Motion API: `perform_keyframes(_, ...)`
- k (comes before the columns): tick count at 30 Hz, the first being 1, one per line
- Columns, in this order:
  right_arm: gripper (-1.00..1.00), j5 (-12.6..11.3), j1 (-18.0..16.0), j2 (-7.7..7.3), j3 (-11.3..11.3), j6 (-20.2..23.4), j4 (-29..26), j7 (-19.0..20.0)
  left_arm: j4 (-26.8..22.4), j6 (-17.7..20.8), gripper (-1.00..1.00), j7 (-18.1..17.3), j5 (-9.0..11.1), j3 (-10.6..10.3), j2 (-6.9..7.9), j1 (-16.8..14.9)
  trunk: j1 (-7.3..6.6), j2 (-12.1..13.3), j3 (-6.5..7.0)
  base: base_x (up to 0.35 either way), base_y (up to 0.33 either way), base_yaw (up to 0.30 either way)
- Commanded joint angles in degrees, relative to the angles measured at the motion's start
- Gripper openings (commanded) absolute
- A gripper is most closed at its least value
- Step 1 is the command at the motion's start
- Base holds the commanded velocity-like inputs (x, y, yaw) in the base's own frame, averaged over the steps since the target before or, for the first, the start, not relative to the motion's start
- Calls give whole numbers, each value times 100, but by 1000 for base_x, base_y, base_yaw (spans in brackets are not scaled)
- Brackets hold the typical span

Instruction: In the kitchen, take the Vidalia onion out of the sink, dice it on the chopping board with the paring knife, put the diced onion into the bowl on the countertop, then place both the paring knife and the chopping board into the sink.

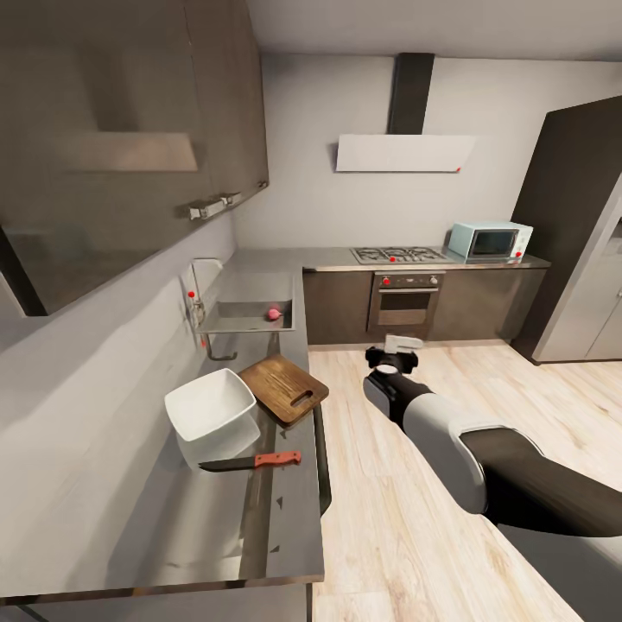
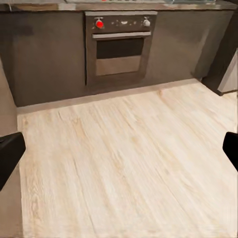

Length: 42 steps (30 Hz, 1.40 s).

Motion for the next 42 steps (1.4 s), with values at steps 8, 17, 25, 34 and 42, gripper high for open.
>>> perform_keyframes(8, 100, -259, -2, 2, 27, -6, 12, 382, -7, -9, 100, 3, -5, -2, 1, 2, 4, -12, -12, 0, 0, 0)
perform_keyframes(17, 100, -259, 0, 2, 36, 236, 12, 951, -7, -9, 100, 3, -5, -2, 1, -1, 4, -12, -30, 0, 0, 0)
perform_keyframes(25, 100, -251, 0, 2, 44, 879, 12, 2507, -7, -9, 100, 3, -5, -2, 5, 1, 4, -12, -102, 0, 0, 0)
perform_keyframes(34, 100, -250, 0, 2, 45, 1027, 12, 2935, -7, -9, 100, 3, -5, -2, 3, 0, 4, -12, -185, 0, 0, 0)
perform_keyframes(42, 100, -250, 0, 2, 45, 1030, 12, 2948, -7, -9, 100, 3, -5, -2, 5, -1, 4, -12, -259, 0, 0, 0)
